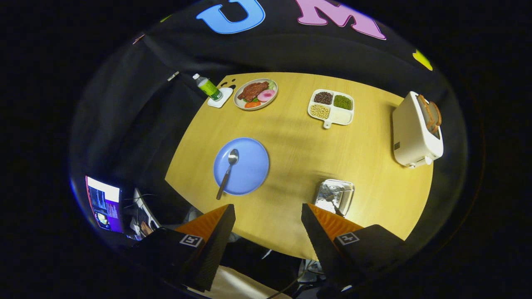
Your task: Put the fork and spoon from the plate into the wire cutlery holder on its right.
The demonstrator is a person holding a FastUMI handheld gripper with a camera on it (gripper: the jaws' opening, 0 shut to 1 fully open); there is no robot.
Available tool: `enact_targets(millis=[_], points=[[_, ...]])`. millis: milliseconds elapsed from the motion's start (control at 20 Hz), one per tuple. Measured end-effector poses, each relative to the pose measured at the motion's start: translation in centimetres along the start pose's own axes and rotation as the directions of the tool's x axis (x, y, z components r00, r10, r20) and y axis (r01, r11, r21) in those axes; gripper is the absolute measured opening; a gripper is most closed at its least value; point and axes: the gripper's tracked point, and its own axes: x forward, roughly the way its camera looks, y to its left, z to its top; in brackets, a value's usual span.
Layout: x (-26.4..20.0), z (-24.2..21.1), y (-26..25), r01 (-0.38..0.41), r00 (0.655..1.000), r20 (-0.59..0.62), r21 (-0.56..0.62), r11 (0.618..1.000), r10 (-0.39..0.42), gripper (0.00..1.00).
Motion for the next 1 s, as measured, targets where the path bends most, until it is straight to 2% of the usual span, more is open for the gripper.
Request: enact_targets(millis=[200,400,700,1000], points=[[4.1,0.5,4.1,-0.054,0.999,0.006,0.023,0.998,0.054,1.0],[8.2,0.1,6.5,-0.069,0.997,-0.018,0.019,0.997,0.069,1.0],[16.0,-1.7,8.7,-0.042,0.996,-0.075,0.036,0.999,0.044,0.99],[22.2,-3.6,9.5,0.029,0.991,-0.132,0.029,0.999,-0.024,0.99]])
